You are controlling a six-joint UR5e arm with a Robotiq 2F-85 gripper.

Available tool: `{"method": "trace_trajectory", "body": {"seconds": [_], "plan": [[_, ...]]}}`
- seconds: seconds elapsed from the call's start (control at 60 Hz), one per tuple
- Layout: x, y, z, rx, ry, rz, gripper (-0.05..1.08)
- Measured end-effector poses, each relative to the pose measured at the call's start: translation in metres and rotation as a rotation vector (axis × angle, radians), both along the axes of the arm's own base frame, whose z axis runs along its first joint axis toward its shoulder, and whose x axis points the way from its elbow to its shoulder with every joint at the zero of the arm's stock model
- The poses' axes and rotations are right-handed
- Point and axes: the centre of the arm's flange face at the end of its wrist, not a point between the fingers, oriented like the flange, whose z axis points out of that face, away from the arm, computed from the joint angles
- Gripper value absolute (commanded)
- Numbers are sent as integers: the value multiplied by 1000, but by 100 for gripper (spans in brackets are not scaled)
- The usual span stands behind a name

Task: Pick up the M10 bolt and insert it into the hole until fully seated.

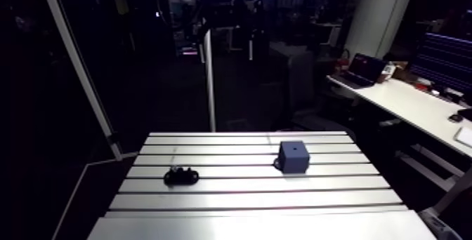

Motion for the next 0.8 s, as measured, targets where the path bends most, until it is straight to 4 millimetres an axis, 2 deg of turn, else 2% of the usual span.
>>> {"method": "trace_trajectory", "body": {"seconds": [0.317, 0.8], "plan": [[-7, -21, -10, -24, -17, 60, 1], [-10, -27, -15, -43, -14, 70, 1]]}}
